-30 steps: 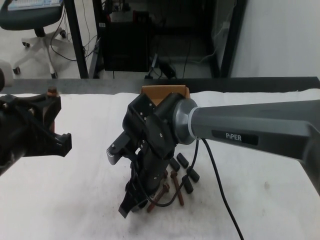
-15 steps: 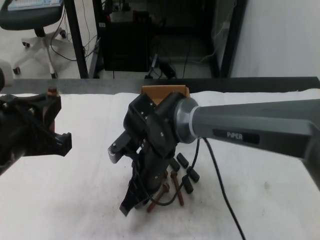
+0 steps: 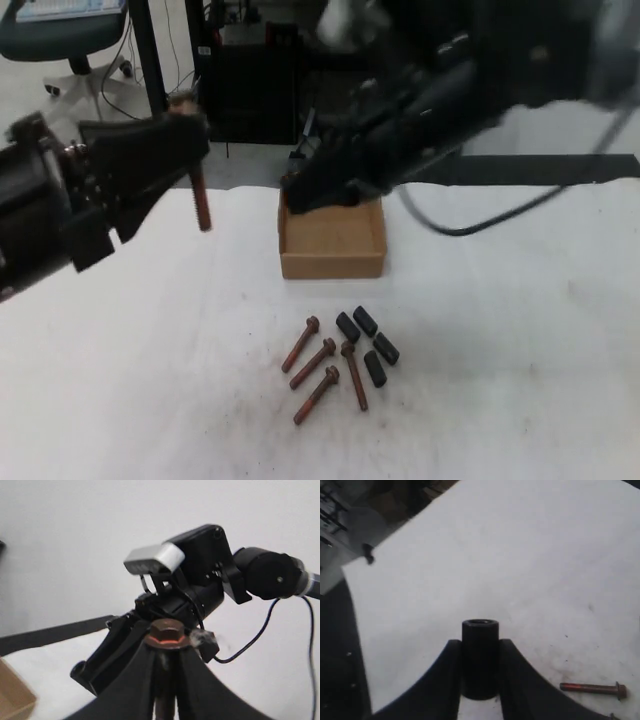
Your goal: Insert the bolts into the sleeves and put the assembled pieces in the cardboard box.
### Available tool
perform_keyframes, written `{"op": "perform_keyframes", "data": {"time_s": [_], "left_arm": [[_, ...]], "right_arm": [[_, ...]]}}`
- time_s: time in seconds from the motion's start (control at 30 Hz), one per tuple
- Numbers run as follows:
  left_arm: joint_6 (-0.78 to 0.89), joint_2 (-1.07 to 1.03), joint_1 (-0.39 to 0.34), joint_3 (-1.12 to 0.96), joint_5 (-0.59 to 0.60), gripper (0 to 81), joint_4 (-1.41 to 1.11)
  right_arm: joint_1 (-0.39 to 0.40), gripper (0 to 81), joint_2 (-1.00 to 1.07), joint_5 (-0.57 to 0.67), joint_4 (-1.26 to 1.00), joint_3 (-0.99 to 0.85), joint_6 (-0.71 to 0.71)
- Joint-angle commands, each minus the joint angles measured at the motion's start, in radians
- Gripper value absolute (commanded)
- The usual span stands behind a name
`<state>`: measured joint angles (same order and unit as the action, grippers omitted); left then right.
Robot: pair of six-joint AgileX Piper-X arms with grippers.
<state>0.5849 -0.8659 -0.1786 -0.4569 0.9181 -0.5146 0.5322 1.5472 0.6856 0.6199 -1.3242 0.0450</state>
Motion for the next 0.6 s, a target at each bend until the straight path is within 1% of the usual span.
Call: {"op": "perform_keyframes", "data": {"time_s": [0.0, 0.13, 0.2, 0.23, 0.3, 0.33, 0.4, 0.47, 0.53, 0.57], "left_arm": [[0.139, -0.054, -0.001, -0.012, 0.071, 0.2, -0.170], [0.214, -0.145, -0.001, -0.042, 0.066, 0.2, -0.372], [0.216, -0.182, -0.001, -0.067, 0.055, 0.2, -0.428], [0.217, -0.200, -0.001, -0.082, 0.043, 0.2, -0.441], [0.214, -0.235, -0.008, -0.110, 0.031, 0.2, -0.447], [0.207, -0.247, -0.013, -0.120, 0.032, 0.2, -0.447], [0.203, -0.274, -0.036, -0.144, 0.031, 0.2, -0.447], [0.188, -0.290, -0.064, -0.152, 0.031, 0.2, -0.447], [0.158, -0.298, -0.085, -0.152, 0.024, 0.2, -0.447], [0.154, -0.299, -0.093, -0.152, 0.016, 0.2, -0.447]], "right_arm": [[-0.025, 0.4, -0.087, 0.183, -0.060, 0.106, 0.000], [-0.024, 0.8, -0.214, 0.205, -0.222, 0.301, -0.006], [0.006, 0.8, -0.267, 0.202, -0.400, 0.409, -0.062], [0.023, 0.8, -0.285, 0.190, -0.516, 0.450, -0.113], [0.080, 0.8, -0.300, 0.101, -0.775, 0.540, -0.220], [0.104, 0.8, -0.300, 0.057, -0.880, 0.570, -0.243], [0.165, 0.8, -0.286, -0.090, -1.100, 0.629, -0.249], [0.211, 0.8, -0.270, -0.197, -1.222, 0.660, -0.262], [0.233, 0.8, -0.256, -0.255, -1.252, 0.666, -0.286], [0.238, 0.8, -0.251, -0.262, -1.248, 0.666, -0.288]]}}
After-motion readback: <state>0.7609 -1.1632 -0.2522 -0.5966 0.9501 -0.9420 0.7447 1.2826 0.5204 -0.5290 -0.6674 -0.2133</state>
